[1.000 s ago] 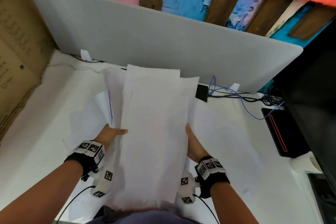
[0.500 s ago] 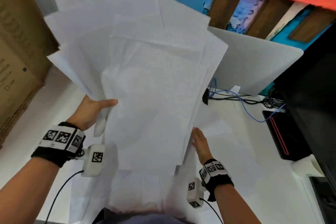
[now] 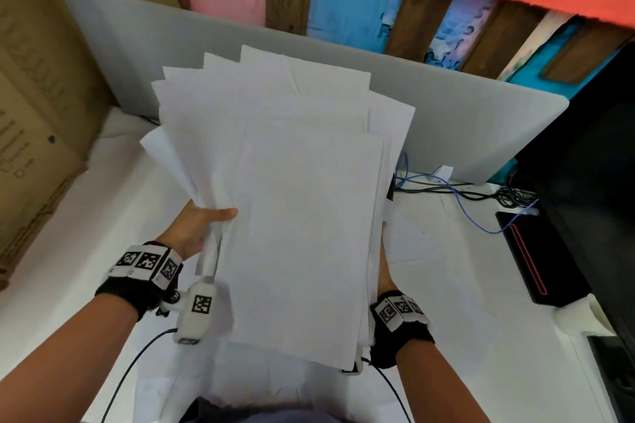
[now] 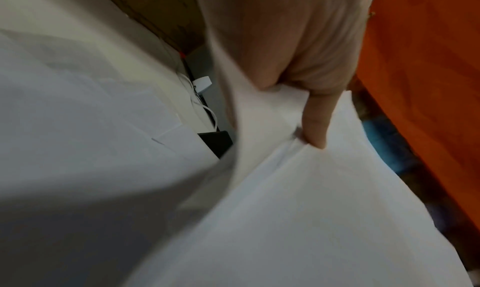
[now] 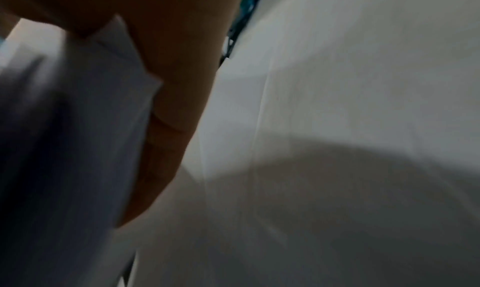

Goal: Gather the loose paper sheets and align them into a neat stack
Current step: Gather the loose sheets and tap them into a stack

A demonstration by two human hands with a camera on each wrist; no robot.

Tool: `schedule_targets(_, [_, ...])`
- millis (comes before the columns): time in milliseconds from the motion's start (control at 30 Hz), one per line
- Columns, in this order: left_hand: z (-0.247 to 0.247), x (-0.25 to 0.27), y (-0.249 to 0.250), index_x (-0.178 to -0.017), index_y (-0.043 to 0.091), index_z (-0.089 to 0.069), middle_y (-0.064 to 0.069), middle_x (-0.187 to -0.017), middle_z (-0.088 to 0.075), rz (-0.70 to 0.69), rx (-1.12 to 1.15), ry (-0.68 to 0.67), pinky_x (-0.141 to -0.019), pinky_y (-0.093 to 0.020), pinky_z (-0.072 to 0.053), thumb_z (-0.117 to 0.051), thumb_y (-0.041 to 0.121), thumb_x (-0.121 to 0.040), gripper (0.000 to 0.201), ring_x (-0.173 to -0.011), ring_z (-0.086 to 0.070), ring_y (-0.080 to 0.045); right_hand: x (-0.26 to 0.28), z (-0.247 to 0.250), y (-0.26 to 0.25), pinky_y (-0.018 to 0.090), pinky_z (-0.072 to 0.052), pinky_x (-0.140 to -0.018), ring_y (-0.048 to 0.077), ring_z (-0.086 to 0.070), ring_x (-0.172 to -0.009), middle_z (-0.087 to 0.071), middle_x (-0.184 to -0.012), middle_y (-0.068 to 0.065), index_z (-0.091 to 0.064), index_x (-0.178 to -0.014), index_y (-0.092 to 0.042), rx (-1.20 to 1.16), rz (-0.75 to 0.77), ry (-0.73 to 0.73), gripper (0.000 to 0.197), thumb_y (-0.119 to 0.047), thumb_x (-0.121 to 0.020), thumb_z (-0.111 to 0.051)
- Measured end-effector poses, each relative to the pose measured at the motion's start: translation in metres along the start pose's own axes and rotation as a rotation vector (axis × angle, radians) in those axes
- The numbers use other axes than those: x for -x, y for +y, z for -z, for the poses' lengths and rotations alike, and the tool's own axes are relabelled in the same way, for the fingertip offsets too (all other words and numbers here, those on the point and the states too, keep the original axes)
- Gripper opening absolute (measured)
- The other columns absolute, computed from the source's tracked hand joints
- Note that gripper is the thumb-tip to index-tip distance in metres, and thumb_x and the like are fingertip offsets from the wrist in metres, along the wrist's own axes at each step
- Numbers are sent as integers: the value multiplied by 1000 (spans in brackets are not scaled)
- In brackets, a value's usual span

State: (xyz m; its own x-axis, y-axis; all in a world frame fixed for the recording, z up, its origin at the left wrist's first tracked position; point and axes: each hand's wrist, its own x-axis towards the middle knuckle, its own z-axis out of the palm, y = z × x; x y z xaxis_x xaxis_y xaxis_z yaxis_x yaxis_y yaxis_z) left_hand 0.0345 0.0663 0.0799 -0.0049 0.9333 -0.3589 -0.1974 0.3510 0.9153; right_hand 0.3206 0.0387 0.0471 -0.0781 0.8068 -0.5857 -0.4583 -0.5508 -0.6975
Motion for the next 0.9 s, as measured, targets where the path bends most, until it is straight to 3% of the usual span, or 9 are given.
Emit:
schedule_targets(67, [2, -3, -8, -114, 6, -56, -6, -94, -67, 24, -68, 83, -83, -36, -51, -61, -9, -80, 38, -85, -65, -21, -1, 5, -5, 33, -49, -80, 20, -62, -90, -68, -96, 1, -62, -103, -28, -63, 46, 21, 65, -74, -82, -21])
schedule_targets(133, [7, -5, -20, -119, 2, -53, -9, -98, -64, 69, -134, 133, -85, -37, -47, -66, -6, -77, 45, -91, -61, -26, 0, 10, -10, 38, -45, -90, 23, -59, -104, -65, -111, 4, -57, -115, -25, -70, 46, -55, 69, -73, -74, -29])
schedule_targets(233, [8, -3, -36, -119, 4, -53, -11, -104, -64, 161, -209, 39, -89, -39, -45, -67, -7, -77, 45, -101, -59, -31, -6, 17, -10, 31, -51, -79, 22, -62, -90, -65, -106, 7, -59, -112, -20, 275, 57, -127, 32, -33, -83, -57])
schedule_targets(300, [2, 0, -39, -112, 11, -56, -9, -103, -65, 187, -271, -67, -93, -40, -44, -65, -8, -77, 41, -99, -60, -27, -10, 19, -11, 28, -53, -75, 22, -63, -88, -66, -105, 8, -60, -113, -14, 488, 56, -76, 29, -12, -85, -64])
schedule_targets(467, [-8, -5, -42, -114, 12, -56, -8, -104, -64, 233, -151, -64, -94, -41, -43, -63, 4, -83, 32, -97, -59, -26, -31, 16, 6, 36, -44, -93, 22, -57, -103, -63, -115, 1, -53, -114, -23, 592, -30, 147, 42, -20, -78, -74])
schedule_targets(600, [-16, -3, -56, -114, 11, -54, -7, -108, -63, 253, -237, -58, -91, -34, -40, -65, 6, -83, 33, -107, -56, -27, -35, 16, 22, 35, -49, -85, 31, -60, -102, -62, -116, 18, -56, -117, 6, 659, -23, 224, 40, 2, -80, -68])
schedule_targets(733, [-12, 1, -52, -116, 9, -54, -8, -110, -62, 147, -199, 22, -93, -36, -42, -71, -4, -75, 47, -102, -57, -23, -11, 14, 1, 29, -52, -71, 27, -64, -86, -66, -94, 13, -59, -97, -3, 562, 146, 215, 18, 0, -81, -67])
schedule_targets(800, [-12, 2, -36, -117, 16, -52, 3, -103, -63, 52, -150, 24, -95, -37, -43, -73, -2, -73, 52, -94, -59, -13, 1, 16, -17, 23, -54, -67, 24, -65, -85, -68, -96, 12, -61, -99, -5, 494, 285, 225, 22, -1, -79, -69])
schedule_targets(900, [-18, 3, -6, -116, 18, -52, 5, -104, -63, -92, -102, -8, -84, -28, -48, -73, -2, -72, 53, -95, -60, -9, 14, 12, -42, 14, -52, -61, 16, -68, -84, -69, -91, 1, -63, -101, -8, 396, 467, 182, 25, 2, -78, -68])
